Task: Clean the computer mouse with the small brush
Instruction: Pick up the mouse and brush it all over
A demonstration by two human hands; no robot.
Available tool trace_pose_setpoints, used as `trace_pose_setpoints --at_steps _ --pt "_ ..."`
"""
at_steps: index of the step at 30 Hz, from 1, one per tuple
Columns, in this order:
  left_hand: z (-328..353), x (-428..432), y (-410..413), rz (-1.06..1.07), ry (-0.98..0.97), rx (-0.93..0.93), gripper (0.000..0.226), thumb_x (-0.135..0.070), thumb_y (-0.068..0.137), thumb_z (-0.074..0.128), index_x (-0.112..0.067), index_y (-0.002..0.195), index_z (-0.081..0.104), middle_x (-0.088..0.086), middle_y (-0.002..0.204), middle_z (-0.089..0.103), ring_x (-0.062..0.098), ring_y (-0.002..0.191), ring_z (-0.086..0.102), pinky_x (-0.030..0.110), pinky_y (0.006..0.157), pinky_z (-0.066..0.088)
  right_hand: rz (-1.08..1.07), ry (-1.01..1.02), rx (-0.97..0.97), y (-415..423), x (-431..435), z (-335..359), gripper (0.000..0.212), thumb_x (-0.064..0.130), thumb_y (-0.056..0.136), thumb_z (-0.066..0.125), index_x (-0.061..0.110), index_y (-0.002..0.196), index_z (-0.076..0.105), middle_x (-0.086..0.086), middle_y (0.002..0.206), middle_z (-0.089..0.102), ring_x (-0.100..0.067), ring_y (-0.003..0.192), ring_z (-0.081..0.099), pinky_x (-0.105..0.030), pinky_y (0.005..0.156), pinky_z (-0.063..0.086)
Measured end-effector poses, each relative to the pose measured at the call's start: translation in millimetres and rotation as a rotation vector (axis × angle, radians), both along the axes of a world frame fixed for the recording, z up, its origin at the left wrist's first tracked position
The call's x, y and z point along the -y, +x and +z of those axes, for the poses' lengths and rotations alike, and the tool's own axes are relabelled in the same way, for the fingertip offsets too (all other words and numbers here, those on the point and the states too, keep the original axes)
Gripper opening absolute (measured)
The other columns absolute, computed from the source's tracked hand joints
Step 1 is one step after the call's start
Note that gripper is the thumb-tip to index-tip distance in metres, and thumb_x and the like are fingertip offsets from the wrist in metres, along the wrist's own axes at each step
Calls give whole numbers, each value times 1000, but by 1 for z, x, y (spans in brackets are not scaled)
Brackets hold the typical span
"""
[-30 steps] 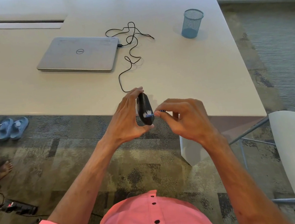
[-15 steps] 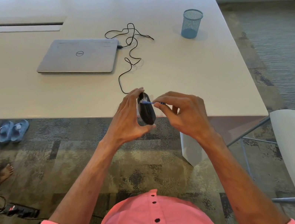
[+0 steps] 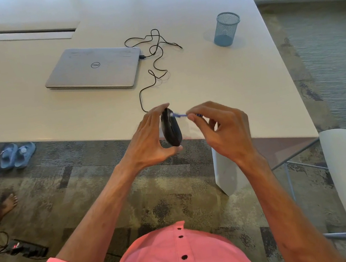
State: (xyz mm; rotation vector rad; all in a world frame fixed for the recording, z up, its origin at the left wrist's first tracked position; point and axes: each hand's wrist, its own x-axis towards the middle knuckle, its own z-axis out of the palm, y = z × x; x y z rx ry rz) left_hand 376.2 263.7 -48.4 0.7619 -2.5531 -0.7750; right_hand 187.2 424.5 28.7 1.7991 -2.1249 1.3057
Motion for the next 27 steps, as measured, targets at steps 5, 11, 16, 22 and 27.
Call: trace_pose_setpoints --at_steps 5,11,16,22,27 --pt "0 1 0 -17 -51 -8 127 -68 76 94 -32 176 23 -10 179 36 17 163 40 54 129 45 -52 -7 -62 7 16 -7 20 44 112 69 34 118 85 24 118 81 -10 56 63 -36 59 57" --pt "0 3 1 17 -20 2 129 -73 74 94 -34 176 24 -4 175 39 19 162 41 51 131 42 26 69 -115 9 6 -16 13 39 109 74 34 113 86 24 111 82 -5 58 62 -33 56 55" --pt "-4 2 -2 3 -4 15 130 -68 74 95 -29 176 24 -1 177 38 20 163 39 54 133 40 107 238 -92 2 -7 -10 17 41 107 71 36 100 86 23 89 79 0 56 53 -33 55 55" --pt "-1 3 -5 3 16 -12 132 -73 75 93 -31 177 21 -1 178 37 21 163 40 54 134 37 33 97 16 -7 -7 2 16 36 107 74 31 98 86 22 95 81 -8 56 64 -34 56 55" --pt "1 0 -7 -11 26 -7 134 -76 74 94 -37 179 19 -10 183 33 19 163 41 59 132 41 2 46 -20 1 4 4 13 35 109 75 30 111 87 22 114 83 -12 56 66 -38 58 57"
